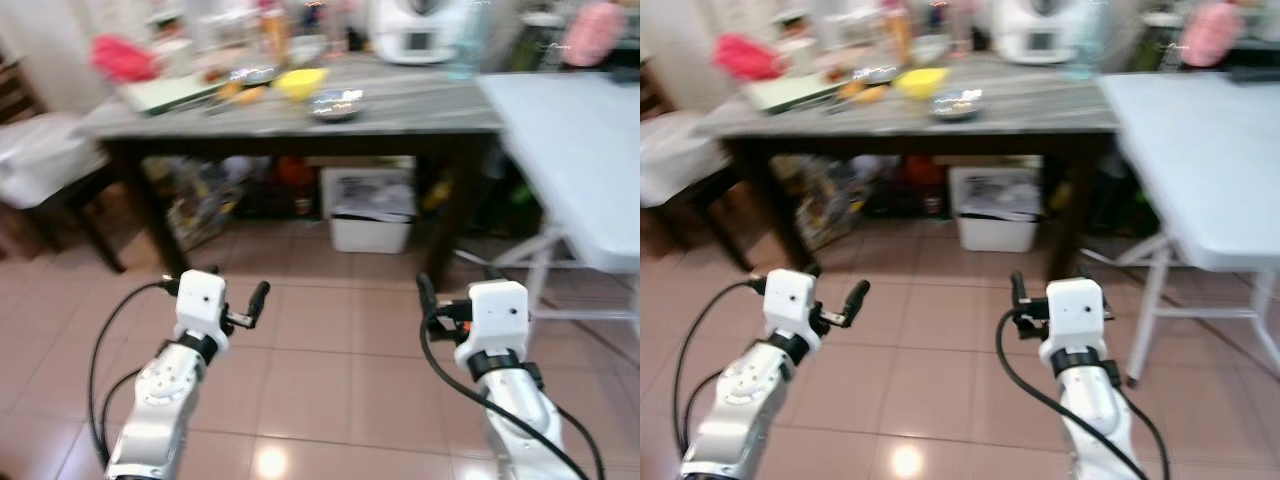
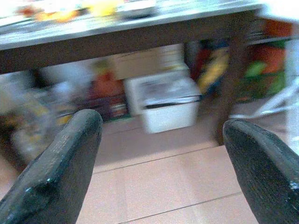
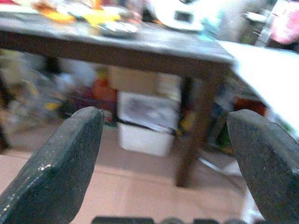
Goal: Setting the table
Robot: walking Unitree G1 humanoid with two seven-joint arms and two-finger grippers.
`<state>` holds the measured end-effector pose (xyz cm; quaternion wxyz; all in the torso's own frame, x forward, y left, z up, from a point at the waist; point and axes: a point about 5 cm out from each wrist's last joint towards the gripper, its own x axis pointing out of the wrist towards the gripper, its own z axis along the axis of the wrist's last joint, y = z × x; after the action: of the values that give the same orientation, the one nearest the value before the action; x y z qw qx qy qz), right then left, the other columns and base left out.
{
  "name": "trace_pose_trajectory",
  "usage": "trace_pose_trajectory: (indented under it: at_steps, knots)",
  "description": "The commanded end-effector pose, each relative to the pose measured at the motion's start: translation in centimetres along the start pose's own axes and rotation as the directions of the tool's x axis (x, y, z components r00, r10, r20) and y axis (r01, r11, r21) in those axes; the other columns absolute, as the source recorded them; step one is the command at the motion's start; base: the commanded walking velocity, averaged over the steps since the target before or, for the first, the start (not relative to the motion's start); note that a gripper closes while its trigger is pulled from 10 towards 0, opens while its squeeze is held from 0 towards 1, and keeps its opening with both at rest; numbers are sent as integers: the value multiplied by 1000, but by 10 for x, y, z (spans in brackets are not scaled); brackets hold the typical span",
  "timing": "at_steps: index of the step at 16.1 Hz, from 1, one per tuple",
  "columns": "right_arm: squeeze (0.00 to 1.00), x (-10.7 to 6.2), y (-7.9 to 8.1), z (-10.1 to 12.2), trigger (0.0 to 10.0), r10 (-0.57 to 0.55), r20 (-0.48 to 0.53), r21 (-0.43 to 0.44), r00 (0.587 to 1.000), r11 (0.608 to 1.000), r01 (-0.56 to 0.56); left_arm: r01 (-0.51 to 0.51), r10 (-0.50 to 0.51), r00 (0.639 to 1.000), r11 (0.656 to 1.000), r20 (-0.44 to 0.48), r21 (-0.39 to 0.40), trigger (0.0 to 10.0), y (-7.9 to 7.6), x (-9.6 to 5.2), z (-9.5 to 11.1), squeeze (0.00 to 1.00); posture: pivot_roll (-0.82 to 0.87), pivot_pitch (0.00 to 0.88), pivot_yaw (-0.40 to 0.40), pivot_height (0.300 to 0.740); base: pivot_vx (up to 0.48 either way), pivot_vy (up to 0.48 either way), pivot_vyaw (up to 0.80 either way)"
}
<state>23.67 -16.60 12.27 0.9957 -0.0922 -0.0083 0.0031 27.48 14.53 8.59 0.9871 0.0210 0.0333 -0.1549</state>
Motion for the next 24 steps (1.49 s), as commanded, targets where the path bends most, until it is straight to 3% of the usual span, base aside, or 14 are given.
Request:
trace_pose_trajectory:
  at_steps: [1,24]
  knots:
    - [0,1,4,6,10000,2,27,16,1000,1000,-2,-15,15,1000,1000,2,16,10000,7,-2,1,0,-120,14,74,740,0,-379,0]
    - [0,0,2,5,10000,-29,25,-9,999,1000,29,-3,3,1000,1000,5,-3,10000,3,4,0,0,-124,28,82,740,0,-443,0]
